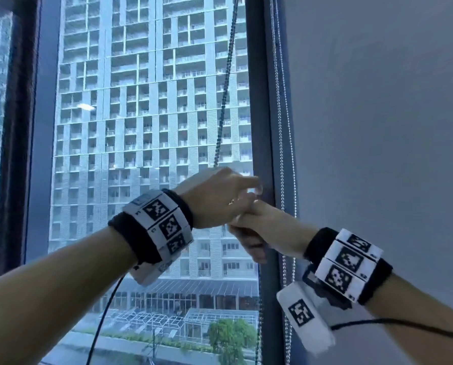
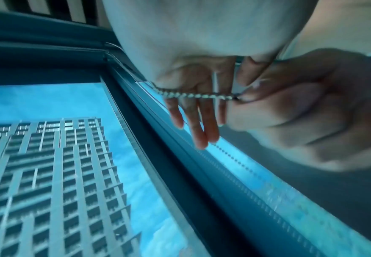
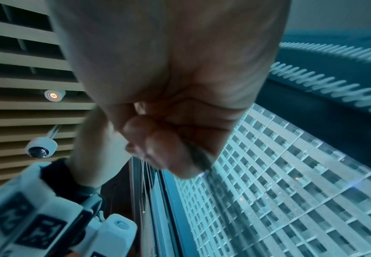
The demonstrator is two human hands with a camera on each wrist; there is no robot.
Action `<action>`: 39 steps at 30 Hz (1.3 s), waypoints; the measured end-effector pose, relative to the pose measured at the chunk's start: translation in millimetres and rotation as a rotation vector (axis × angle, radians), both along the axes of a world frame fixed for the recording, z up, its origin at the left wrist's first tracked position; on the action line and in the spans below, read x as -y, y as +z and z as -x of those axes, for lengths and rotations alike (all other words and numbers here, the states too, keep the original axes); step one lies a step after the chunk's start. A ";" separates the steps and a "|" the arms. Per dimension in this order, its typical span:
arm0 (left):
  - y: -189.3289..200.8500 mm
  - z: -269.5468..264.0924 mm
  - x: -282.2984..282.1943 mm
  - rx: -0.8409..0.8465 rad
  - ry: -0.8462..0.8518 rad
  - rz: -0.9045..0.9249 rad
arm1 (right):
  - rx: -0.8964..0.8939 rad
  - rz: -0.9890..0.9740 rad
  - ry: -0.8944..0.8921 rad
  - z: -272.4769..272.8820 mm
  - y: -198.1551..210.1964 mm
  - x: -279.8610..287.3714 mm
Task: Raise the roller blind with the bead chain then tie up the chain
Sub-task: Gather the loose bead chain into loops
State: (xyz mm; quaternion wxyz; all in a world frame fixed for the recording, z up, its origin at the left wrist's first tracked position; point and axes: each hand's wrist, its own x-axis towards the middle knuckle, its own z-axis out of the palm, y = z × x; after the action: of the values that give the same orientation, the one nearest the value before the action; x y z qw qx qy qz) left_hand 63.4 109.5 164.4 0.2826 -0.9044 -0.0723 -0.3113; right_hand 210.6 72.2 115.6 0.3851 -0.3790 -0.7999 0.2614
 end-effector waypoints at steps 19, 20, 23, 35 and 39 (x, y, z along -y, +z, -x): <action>14.1 0.9 10.2 0.282 -0.455 0.795 | -0.443 -0.296 0.176 -6.6 65.9 -13.3; 16.0 1.6 11.3 0.300 -0.492 0.837 | -0.425 -0.292 0.173 -6.3 65.7 -14.0; 19.6 1.7 18.7 0.290 -0.601 0.992 | -0.458 -0.290 0.117 -3.3 59.3 -21.4; 51.2 17.9 37.2 0.342 0.124 0.333 | 0.086 -0.471 -0.235 15.4 -6.2 -25.1; 45.3 11.8 23.2 0.441 0.245 0.204 | 0.077 -0.494 -0.224 16.3 -7.0 -17.7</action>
State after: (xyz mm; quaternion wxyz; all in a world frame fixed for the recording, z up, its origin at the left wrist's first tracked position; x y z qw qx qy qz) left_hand 51.6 86.3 209.7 0.2029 -0.8230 -0.2719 -0.4556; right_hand 194.4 89.9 108.7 0.4614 -0.3694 -0.8066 -0.0006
